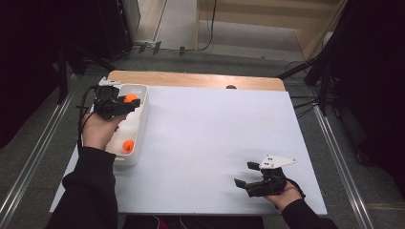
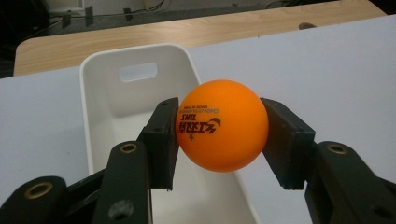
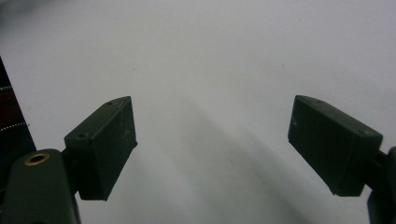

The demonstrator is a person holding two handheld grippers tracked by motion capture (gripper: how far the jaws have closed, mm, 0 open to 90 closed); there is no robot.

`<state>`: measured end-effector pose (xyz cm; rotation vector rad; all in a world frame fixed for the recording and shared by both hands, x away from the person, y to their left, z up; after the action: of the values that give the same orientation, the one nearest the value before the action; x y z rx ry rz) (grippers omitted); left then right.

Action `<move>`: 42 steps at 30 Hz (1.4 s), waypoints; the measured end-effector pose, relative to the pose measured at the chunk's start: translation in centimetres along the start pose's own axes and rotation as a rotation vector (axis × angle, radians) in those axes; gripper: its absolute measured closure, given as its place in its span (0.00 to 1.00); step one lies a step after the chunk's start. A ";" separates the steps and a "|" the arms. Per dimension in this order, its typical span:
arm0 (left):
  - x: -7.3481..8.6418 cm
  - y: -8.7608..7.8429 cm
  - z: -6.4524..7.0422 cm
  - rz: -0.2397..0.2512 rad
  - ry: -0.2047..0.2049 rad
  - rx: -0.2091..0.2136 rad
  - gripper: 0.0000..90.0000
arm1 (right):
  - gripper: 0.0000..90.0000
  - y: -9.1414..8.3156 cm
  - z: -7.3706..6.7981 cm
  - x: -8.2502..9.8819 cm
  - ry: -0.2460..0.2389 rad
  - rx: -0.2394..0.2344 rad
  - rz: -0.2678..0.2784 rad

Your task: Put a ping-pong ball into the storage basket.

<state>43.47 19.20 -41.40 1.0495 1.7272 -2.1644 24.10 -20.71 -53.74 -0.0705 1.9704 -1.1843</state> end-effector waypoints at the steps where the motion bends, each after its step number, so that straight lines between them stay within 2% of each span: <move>1: 0.0 0.1 -0.1 0.003 -0.006 -0.006 0.57 | 0.15 0.0 0.0 0.0 -0.001 0.000 0.000; 13: 0.1 0.8 -0.5 0.033 -0.030 -0.057 0.57 | 0.15 0.0 0.0 0.0 0.001 0.001 0.000; 20: 0.3 1.3 -0.9 0.043 -0.048 -0.069 0.57 | 0.15 0.0 0.0 0.0 0.000 0.001 0.000; 24: 0.5 1.6 -1.2 0.025 -0.051 -0.088 0.57 | 0.15 0.0 0.0 0.0 0.000 0.001 0.000; 35: 1.1 2.7 -2.0 0.004 -0.088 -0.089 0.56 | 0.15 0.1 0.0 0.0 0.000 0.001 -0.002; 40: 1.5 3.7 -2.3 -0.017 -0.101 -0.080 0.56 | 0.15 0.0 0.0 0.1 0.001 0.003 -0.003; 42: 1.7 4.0 -2.5 -0.033 -0.101 -0.092 0.56 | 0.15 0.0 0.0 0.1 0.002 0.000 -0.003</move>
<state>45.40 20.69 -45.71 0.8804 1.7911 -2.0960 24.05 -20.76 -53.78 -0.0726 1.9725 -1.1862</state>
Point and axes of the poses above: each handheld gripper's, and its own axes: y roughly forward along the jaws, x roughly out of its underside, z roughly to its right, the point moved 6 cm from there along y, roughly forward along the jaws, and after that the axes turned 11 degrees about -z, right-handed, at the moved point
